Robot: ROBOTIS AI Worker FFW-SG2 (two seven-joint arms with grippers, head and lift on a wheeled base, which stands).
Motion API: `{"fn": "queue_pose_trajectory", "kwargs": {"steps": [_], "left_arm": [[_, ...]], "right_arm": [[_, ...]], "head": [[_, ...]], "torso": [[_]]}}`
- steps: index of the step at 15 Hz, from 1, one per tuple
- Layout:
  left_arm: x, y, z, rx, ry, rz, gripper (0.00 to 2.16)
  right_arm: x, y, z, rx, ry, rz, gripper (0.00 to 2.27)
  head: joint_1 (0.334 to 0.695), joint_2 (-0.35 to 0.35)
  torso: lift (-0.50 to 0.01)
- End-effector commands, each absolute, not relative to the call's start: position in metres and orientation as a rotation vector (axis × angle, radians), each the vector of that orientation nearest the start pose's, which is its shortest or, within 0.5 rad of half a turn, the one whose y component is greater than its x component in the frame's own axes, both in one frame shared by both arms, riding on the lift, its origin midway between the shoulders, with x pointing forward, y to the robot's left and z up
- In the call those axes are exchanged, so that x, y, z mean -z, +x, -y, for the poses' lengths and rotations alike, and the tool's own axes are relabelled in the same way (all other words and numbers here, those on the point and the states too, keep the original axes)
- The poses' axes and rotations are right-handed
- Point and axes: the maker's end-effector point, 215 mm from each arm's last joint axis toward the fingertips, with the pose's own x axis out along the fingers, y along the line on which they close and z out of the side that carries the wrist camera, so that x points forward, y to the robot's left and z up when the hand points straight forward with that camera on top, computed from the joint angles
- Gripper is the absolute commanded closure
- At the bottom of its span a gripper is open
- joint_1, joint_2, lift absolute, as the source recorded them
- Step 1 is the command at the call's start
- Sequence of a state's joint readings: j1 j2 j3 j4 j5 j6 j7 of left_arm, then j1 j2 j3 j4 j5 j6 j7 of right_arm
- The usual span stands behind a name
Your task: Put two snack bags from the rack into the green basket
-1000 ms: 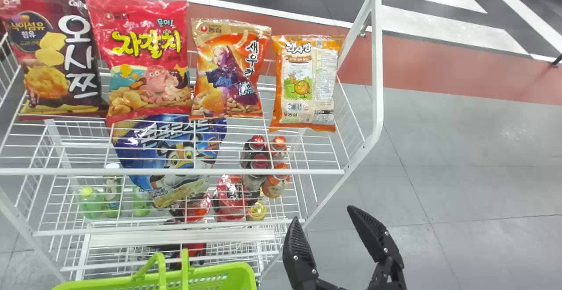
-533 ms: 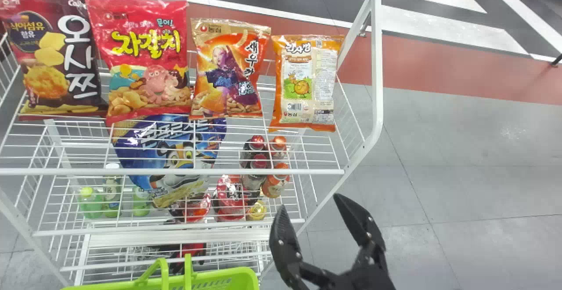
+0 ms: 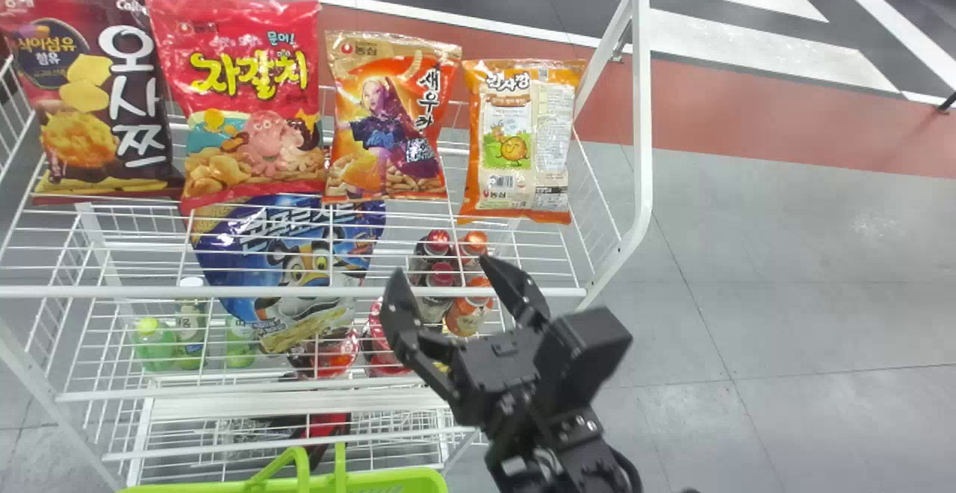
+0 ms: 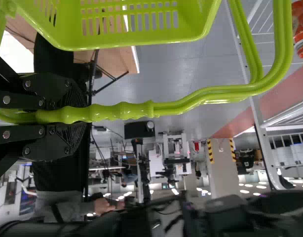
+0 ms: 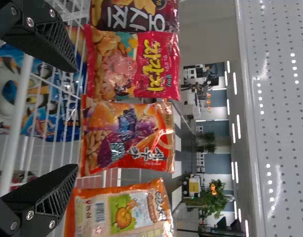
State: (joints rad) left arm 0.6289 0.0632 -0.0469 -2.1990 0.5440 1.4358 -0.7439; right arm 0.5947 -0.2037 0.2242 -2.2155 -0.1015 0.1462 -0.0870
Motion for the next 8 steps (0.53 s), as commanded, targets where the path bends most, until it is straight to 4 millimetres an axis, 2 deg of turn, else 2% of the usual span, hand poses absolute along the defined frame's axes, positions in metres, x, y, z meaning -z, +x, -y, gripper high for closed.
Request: {"fn": "queue_pose_trajectory", "kwargs": {"steps": [1, 5, 8], "left_arm": [[0.448, 0.125, 0.026, 1.04, -0.898, -1.251, 2.11], [0.449, 0.125, 0.028, 1.05, -0.91, -1.254, 2.11], [0.452, 0.122, 0.027, 1.048, -0.921, -1.263, 2.11]], "right_arm": [[0.336, 0.439, 0.119, -0.235, 0.029, -0.096, 0.13], [0.344, 0.5, 0.091, -0.28, 0.008, -0.143, 0.13], [0.333, 0.535, 0.07, -0.322, 0.012, -0.147, 0.13]], "head": [[0.695, -0.35], [0.695, -0.278], [0.695, -0.226]], "torso": [[-0.007], [-0.007], [-0.007]]}}
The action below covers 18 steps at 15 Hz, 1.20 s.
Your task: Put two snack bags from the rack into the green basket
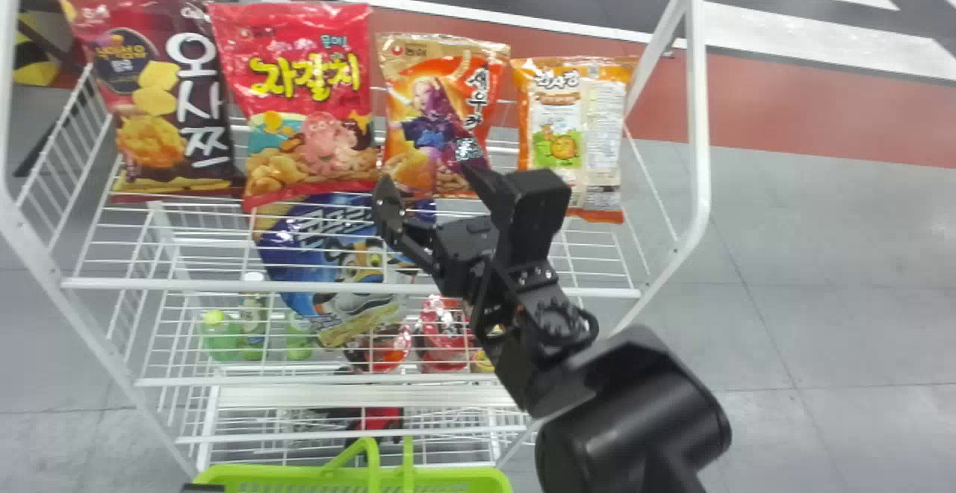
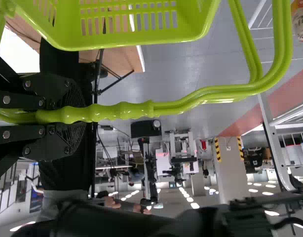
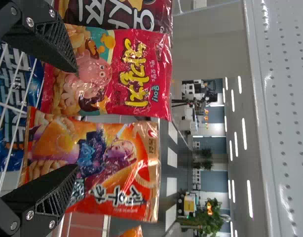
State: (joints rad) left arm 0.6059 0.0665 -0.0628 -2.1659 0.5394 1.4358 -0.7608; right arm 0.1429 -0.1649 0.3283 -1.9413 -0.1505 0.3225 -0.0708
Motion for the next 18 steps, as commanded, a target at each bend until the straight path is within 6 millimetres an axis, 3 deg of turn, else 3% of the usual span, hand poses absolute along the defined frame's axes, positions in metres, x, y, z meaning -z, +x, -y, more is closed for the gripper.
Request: {"fn": "queue_pose_trajectory", "kwargs": {"steps": [1, 6, 10, 16, 18], "left_arm": [[0.453, 0.123, 0.027, 1.046, -0.921, -1.26, 2.11], [0.46, 0.126, 0.029, 1.049, -0.928, -1.267, 2.11], [0.461, 0.127, 0.032, 1.058, -0.936, -1.261, 2.11], [0.46, 0.128, 0.029, 1.069, -0.936, -1.258, 2.11], [0.458, 0.129, 0.03, 1.074, -0.934, -1.254, 2.11]], "right_arm": [[0.329, 0.547, 0.063, -0.341, 0.036, -0.152, 0.13], [0.317, 0.584, 0.021, -0.395, 0.044, -0.182, 0.13], [0.335, 0.599, -0.01, -0.436, 0.029, -0.233, 0.13], [0.337, 0.608, -0.034, -0.455, -0.037, -0.258, 0.13], [0.344, 0.61, -0.032, -0.45, -0.053, -0.289, 0.13]], "head": [[0.695, -0.198], [0.695, -0.113], [0.695, -0.061], [0.695, -0.012], [0.695, 0.002]], "torso": [[-0.007], [-0.007], [-0.007], [-0.007], [-0.007]]}}
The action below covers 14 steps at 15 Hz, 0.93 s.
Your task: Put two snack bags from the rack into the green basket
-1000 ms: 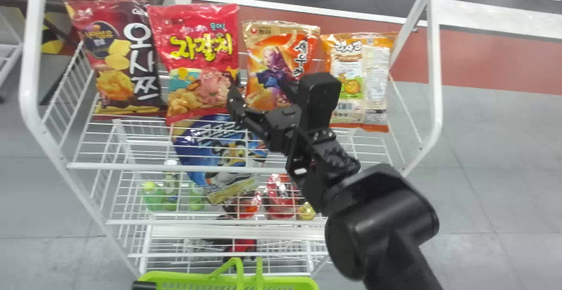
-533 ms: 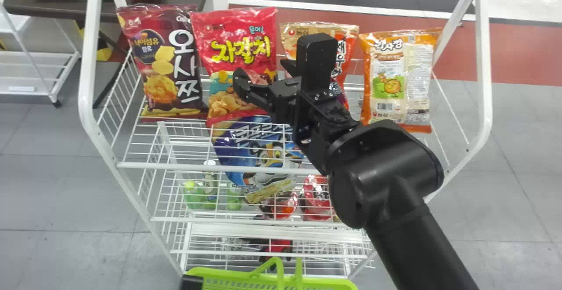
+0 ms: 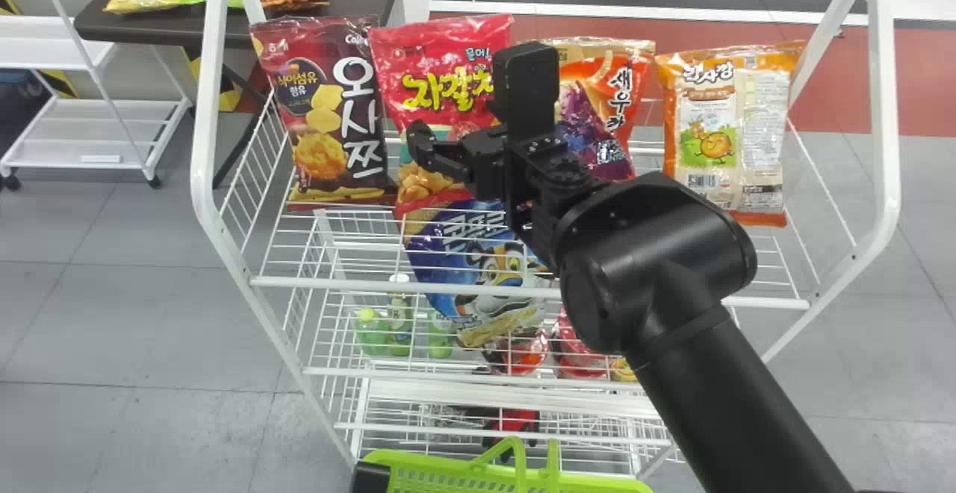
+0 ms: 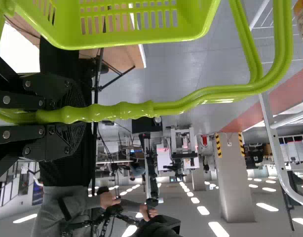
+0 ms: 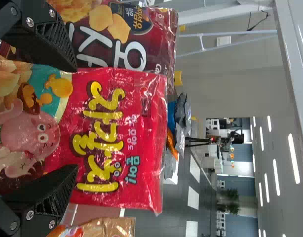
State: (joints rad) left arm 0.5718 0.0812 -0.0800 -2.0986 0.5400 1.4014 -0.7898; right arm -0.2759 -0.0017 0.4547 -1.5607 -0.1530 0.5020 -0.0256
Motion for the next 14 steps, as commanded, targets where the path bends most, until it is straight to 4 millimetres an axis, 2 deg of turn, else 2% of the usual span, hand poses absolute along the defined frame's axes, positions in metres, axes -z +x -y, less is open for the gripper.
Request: {"fn": "queue_pose_trajectory", "kwargs": {"steps": [1, 6, 11, 12, 14], "left_arm": [[0.457, 0.129, 0.03, 1.075, -0.935, -1.252, 2.11], [0.458, 0.13, 0.03, 1.075, -0.934, -1.251, 2.11], [0.465, 0.139, 0.029, 1.07, -0.937, -1.247, 2.11], [0.466, 0.142, 0.03, 1.07, -0.942, -1.242, 2.11], [0.466, 0.146, 0.033, 1.077, -0.945, -1.232, 2.11]], "right_arm": [[0.348, 0.613, -0.029, -0.443, -0.061, -0.301, 0.13], [0.376, 0.629, -0.014, -0.422, -0.086, -0.374, 0.15], [0.38, 0.649, -0.007, -0.466, -0.066, -0.402, 0.29], [0.379, 0.652, -0.006, -0.47, -0.07, -0.404, 0.37], [0.381, 0.65, -0.009, -0.485, -0.075, -0.418, 0.88]], "head": [[0.695, 0.004], [0.695, -0.015], [0.695, -0.025], [0.695, -0.027], [0.695, -0.03]], "torso": [[-0.007], [-0.007], [-0.007], [-0.007], [-0.007]]}}
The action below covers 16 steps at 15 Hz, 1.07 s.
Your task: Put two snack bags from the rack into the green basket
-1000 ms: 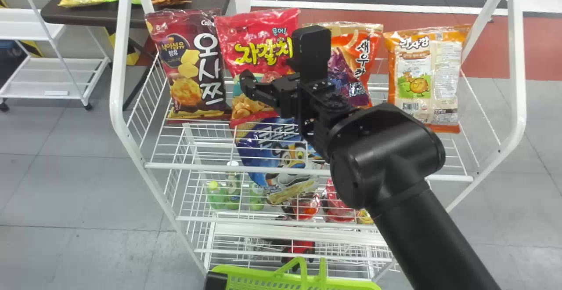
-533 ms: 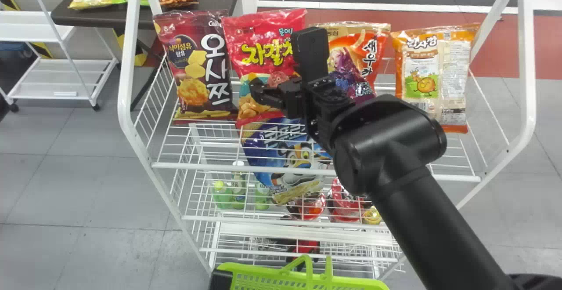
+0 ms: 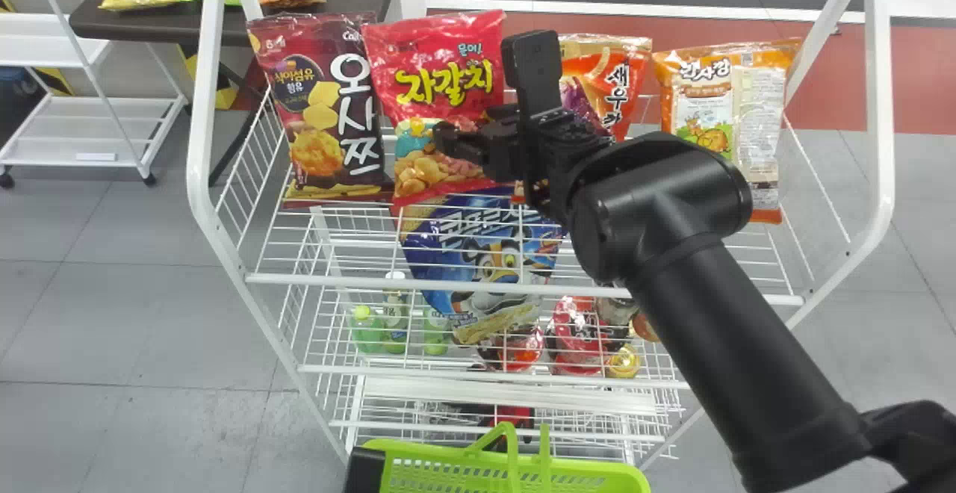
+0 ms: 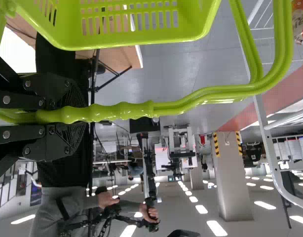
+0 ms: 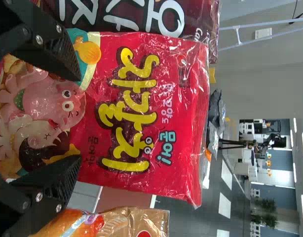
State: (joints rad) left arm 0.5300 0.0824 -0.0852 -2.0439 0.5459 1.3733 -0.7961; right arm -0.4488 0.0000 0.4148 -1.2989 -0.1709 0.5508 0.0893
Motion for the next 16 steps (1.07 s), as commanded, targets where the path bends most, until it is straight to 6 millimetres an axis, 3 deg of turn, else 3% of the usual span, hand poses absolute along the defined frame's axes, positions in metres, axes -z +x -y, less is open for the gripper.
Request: {"fn": "queue_pose_trajectory", "kwargs": {"steps": [1, 3, 5, 10, 16], "left_arm": [[0.466, 0.149, 0.032, 1.077, -0.946, -1.229, 2.11], [0.465, 0.151, 0.032, 1.081, -0.942, -1.225, 2.11], [0.465, 0.153, 0.032, 1.08, -0.934, -1.225, 2.11], [0.464, 0.153, 0.029, 1.076, -0.927, -1.227, 2.11], [0.464, 0.151, 0.03, 1.077, -0.927, -1.224, 2.11]], "right_arm": [[0.383, 0.646, -0.011, -0.493, -0.074, -0.424, 1.39], [0.387, 0.642, -0.01, -0.493, -0.077, -0.436, 1.9], [0.39, 0.64, -0.01, -0.493, -0.076, -0.441, 2.09], [0.38, 0.628, -0.02, -0.531, -0.031, -0.405, 2.16], [0.35, 0.564, -0.045, -0.63, 0.06, -0.386, 2.16]], "head": [[0.695, -0.031], [0.695, -0.032], [0.695, -0.032], [0.695, -0.027], [0.695, 0.013]], "torso": [[-0.007], [-0.007], [-0.007], [-0.007], [-0.007]]}}
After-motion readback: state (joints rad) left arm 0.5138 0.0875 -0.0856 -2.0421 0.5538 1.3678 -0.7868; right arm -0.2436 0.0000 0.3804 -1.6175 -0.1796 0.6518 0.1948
